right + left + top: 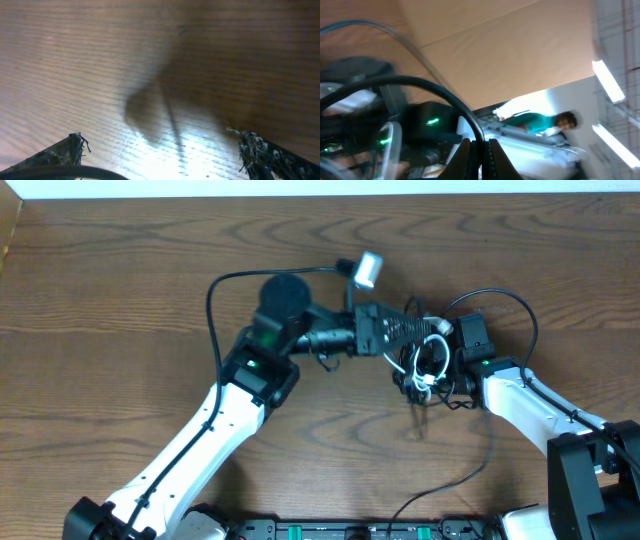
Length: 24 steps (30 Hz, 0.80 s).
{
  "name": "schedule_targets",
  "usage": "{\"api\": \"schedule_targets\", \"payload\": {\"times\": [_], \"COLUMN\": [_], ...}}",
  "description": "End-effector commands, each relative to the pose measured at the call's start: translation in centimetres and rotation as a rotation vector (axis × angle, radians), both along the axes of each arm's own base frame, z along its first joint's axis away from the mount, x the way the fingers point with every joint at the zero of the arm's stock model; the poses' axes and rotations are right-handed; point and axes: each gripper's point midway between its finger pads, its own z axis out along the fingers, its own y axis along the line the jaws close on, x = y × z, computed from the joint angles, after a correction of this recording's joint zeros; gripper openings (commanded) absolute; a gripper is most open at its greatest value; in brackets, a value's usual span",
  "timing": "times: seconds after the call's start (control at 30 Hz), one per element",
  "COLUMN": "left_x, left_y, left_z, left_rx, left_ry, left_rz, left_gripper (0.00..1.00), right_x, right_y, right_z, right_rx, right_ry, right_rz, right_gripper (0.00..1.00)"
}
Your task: Untangle cables
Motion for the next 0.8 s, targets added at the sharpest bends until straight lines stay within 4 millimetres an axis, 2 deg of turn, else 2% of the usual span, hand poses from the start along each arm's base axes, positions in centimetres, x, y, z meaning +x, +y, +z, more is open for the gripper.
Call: {"api": "schedule_targets", "payload": {"times": [0.0, 0.1, 0.2, 0.43, 0.57, 0.77], "left_x": [0.4, 1.4, 3.1, 6.4, 7.7, 8.5], "left_y": [1.4, 3.1, 5.3, 10.4, 13.4, 17.2], "left_z": [3.6, 5.8, 6.7, 6.4, 6.1, 5.5], "left_rx": [-0.109, -0.185, -0.222, -0.23, -0.227, -0.197], "left_ry": [0.213, 0.202, 0.225, 0.292, 0.325, 0.315], "left_rz": [-0.01, 0.017, 0.07, 0.182, 0.23, 0.276], "left_gripper": [0.08, 0.07, 0.08, 0.07, 0.07, 0.07], "right_x": [-1.3, -1.2, -1.1, -1.2, -1.3, -1.6], "right_y": [-1.9, -2.2, -2.8, -3.6, -5.6, -8.2], "right_z": [-2.4, -2.5, -2.6, -2.7, -3.0, -3.0], "right_rx": [-0.101, -0.117, -0.143, -0.187, -0.281, -0.383], "right_ry": [0.067, 0.065, 0.066, 0.067, 0.073, 0.08], "right_rz": [-0.054, -0.064, -0.094, -0.112, -0.194, -0.278], "right_gripper": [0.99, 0.99, 0.99, 0.99, 0.99, 0.99]}}
